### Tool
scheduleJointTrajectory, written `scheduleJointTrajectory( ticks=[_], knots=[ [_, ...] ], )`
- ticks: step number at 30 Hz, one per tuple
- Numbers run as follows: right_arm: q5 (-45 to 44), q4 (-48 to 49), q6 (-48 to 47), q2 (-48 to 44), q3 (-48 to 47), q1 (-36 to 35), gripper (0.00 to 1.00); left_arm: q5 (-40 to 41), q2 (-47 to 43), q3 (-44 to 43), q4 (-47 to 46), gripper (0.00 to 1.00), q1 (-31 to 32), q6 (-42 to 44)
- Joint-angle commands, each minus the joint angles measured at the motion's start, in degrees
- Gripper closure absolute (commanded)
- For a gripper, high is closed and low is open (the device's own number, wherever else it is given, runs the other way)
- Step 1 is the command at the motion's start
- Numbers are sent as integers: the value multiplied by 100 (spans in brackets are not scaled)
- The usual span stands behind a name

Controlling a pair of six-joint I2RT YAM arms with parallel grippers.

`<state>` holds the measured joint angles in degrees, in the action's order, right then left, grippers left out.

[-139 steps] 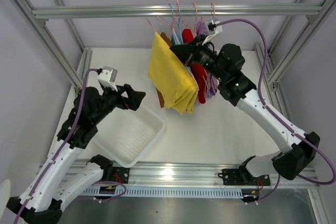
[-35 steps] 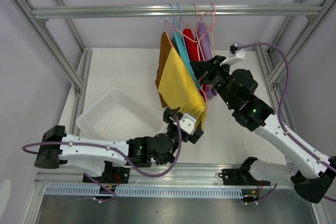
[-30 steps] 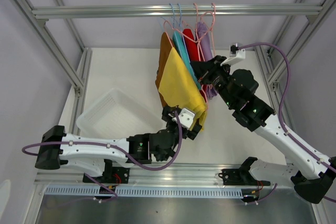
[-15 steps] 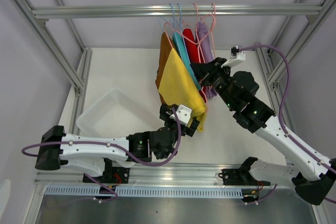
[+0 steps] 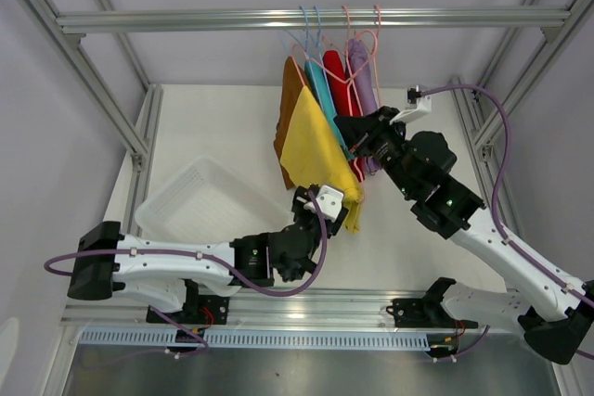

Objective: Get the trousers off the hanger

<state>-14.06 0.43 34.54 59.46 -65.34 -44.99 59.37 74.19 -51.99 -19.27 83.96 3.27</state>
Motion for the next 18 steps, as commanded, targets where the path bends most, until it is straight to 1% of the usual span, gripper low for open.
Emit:
scheduleJointTrajectory(
  ticks=[1,2,3,5,6,11,12,14,15,16,18],
  knots=[
    [-132,801,123,-260,-23,-71,100,154,-45,-277,-543,42,-47,130],
    [-132,801,123,-286,12,-88,100,153,-54,-286,-552,46,-55,148],
    [-132,819,123,-295,47,-97,100,162,-63,-303,-552,57,-56,148],
    [-149,810,123,-321,135,-132,100,197,-72,-329,-595,65,-55,227],
    [-149,827,123,-330,162,-133,100,215,-72,-330,-596,73,-47,244],
    [-132,845,123,-348,381,-203,100,241,-107,-339,-578,81,-47,288],
    [-140,854,123,-330,408,-229,100,250,-124,-338,-543,85,-55,297],
    [-132,871,114,-304,452,-255,100,294,-151,-330,-491,90,-47,271],
    [-123,889,105,-278,478,-264,100,311,-177,-321,-456,95,-47,253],
    [-123,880,88,-260,487,-273,100,329,-195,-338,-403,99,-47,262],
    [-114,889,61,-216,514,-308,100,391,-247,-373,-332,99,-47,262]
  ],
)
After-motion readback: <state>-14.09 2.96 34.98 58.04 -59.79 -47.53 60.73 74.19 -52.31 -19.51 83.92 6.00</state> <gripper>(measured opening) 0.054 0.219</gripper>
